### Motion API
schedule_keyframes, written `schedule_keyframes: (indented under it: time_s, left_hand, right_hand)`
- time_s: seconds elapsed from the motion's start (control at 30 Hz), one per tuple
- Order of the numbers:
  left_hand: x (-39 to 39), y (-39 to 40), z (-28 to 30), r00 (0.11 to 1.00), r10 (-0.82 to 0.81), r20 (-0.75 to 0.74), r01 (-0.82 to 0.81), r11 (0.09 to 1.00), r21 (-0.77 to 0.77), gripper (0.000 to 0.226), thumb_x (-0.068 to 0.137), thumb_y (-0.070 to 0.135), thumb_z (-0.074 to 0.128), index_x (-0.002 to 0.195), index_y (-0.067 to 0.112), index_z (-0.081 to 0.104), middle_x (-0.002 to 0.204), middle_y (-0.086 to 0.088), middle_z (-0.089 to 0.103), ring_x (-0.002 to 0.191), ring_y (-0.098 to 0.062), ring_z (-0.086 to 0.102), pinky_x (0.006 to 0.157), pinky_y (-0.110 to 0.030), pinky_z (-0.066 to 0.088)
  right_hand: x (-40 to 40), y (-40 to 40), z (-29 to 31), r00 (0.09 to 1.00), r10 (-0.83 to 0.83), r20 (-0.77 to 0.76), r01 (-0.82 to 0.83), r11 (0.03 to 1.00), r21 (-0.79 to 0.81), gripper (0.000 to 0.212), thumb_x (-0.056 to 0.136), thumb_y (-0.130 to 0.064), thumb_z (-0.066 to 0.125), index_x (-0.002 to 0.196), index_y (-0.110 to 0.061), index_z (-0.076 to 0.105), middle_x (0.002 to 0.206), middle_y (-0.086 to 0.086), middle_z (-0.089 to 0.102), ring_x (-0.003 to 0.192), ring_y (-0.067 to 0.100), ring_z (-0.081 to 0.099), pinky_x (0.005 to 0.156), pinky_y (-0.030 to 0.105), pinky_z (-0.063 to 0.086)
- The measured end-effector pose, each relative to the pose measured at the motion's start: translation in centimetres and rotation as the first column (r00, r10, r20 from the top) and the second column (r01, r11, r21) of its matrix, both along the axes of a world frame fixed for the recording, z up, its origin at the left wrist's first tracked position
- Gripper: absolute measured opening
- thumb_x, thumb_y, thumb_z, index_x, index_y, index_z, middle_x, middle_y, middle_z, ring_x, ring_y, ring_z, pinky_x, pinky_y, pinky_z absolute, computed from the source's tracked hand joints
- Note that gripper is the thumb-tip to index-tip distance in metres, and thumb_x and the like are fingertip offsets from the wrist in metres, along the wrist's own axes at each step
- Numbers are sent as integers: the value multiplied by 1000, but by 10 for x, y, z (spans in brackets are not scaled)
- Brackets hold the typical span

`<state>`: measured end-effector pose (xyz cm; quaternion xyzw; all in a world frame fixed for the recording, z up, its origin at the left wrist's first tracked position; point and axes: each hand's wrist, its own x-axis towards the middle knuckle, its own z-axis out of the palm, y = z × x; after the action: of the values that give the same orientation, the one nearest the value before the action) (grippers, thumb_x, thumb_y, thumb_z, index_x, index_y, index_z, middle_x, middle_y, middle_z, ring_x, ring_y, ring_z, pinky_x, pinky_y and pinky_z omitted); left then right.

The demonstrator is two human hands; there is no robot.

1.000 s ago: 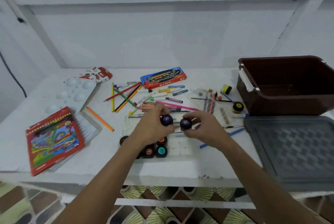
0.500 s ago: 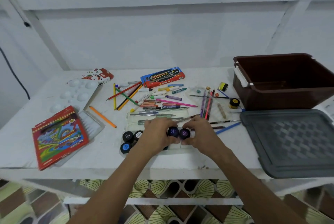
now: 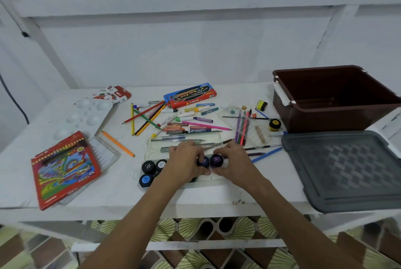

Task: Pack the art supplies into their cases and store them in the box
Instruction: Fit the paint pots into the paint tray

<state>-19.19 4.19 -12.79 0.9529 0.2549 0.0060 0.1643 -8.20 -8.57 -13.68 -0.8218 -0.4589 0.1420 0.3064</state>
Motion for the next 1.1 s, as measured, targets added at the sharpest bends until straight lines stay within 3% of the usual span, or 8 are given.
schedule_keyframes:
  time_s: [0.23,0.37,0.47,0.67,0.83,0.93,1.03,1.1]
  left_hand:
    - [-1,5,6,998,-19,-63,17,999,-45,29,70,50,75,82,31,57,95,5,46,97,-18,44,81,-37,30]
    - [1,16,20,994,-64,-88,50,987,-154,29,68,48,78,88,30,68,96,7,51,91,-16,51,82,-38,45]
    - [5,22,26,988,-104,-113,78,974,-214,28,67,46,79,87,32,65,92,11,57,87,-11,55,76,-32,51]
    - [6,17,23,988,-123,-93,108,982,-158,26,69,39,79,86,29,62,92,7,57,84,-13,54,78,-36,52]
    - [5,18,24,985,-147,-89,131,977,-166,29,69,31,78,94,26,65,92,7,54,89,-14,54,79,-37,51]
    - [4,20,22,984,-154,-92,136,974,-182,30,70,30,78,96,27,64,93,8,53,88,-12,53,75,-31,50]
    - [7,26,22,986,-157,-56,141,964,-226,24,71,34,76,91,31,64,94,11,56,82,-3,52,64,-20,42]
    - [15,30,25,990,-142,-12,135,959,-249,20,75,36,74,92,31,64,95,12,57,81,-1,51,62,-16,39]
  right_hand:
    - [-1,-2,-2,998,-9,57,10,1000,-15,37,74,-23,78,109,-18,69,99,6,52,99,21,41,87,29,39]
    - [1,-2,-3,999,-18,39,19,1000,-22,39,72,-25,79,109,-21,68,98,3,52,101,21,42,89,31,40]
    - [2,1,2,997,4,73,1,998,-70,39,74,-24,77,112,-22,67,103,7,53,104,23,42,93,33,40]
    - [5,3,16,979,156,129,-133,976,-174,35,83,-17,67,117,-26,65,96,3,43,102,23,39,78,24,24]
    - [7,5,12,969,205,140,-167,955,-246,40,86,-20,65,123,-34,60,99,-1,37,98,17,32,83,25,28]
    - [10,4,11,966,226,124,-188,947,-260,45,84,-22,66,127,-33,56,101,-1,37,99,16,31,87,25,29]
    - [16,-3,12,988,149,-32,-152,976,-154,57,79,-27,72,132,-29,51,108,0,45,106,15,40,94,30,40]
    - [26,-8,16,996,67,-64,-71,996,-61,56,78,-26,73,131,-27,53,108,0,50,99,11,48,86,26,48]
